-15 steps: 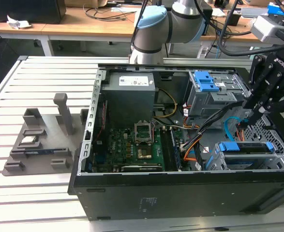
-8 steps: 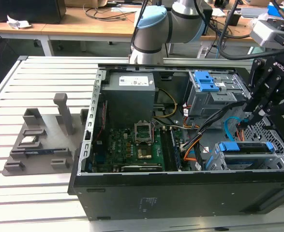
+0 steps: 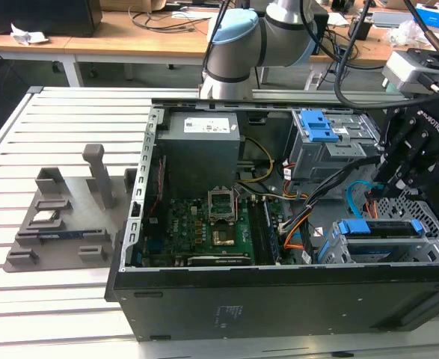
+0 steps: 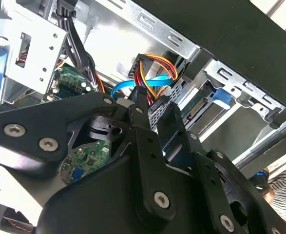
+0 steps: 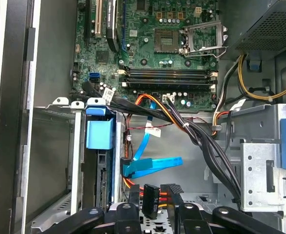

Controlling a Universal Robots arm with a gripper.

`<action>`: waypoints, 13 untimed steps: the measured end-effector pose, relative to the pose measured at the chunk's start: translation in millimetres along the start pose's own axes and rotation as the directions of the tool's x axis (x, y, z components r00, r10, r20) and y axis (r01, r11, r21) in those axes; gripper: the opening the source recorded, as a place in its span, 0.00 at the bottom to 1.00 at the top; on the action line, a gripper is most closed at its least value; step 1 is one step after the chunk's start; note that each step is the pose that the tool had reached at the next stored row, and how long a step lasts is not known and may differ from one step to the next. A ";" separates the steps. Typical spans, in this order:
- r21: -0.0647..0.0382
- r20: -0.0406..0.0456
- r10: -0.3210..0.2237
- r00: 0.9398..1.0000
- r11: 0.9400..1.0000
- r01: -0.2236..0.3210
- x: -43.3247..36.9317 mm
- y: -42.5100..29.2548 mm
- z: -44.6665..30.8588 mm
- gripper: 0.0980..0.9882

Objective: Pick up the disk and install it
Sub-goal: 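Insert the first disk wire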

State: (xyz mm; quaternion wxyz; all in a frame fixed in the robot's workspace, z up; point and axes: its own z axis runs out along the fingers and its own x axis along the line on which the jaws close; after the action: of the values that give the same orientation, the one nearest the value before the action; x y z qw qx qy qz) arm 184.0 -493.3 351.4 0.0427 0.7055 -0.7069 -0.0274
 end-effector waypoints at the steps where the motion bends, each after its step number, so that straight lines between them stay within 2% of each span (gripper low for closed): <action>1: 0.000 0.000 0.000 1.000 1.000 0.000 0.0 0.0 0.0 0.30; 4: 0.000 0.000 0.000 1.000 1.000 0.000 0.0 -0.1 0.1 0.30; 6: 0.000 0.000 0.000 1.000 1.000 0.000 0.0 -0.1 0.1 0.08; 13: 0.000 0.000 0.000 1.000 1.000 0.000 2.7 -0.2 0.2 0.08</action>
State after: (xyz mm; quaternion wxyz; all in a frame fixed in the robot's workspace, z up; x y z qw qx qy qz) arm 184.1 -495.9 351.2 0.0427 0.7056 -0.7068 -0.0274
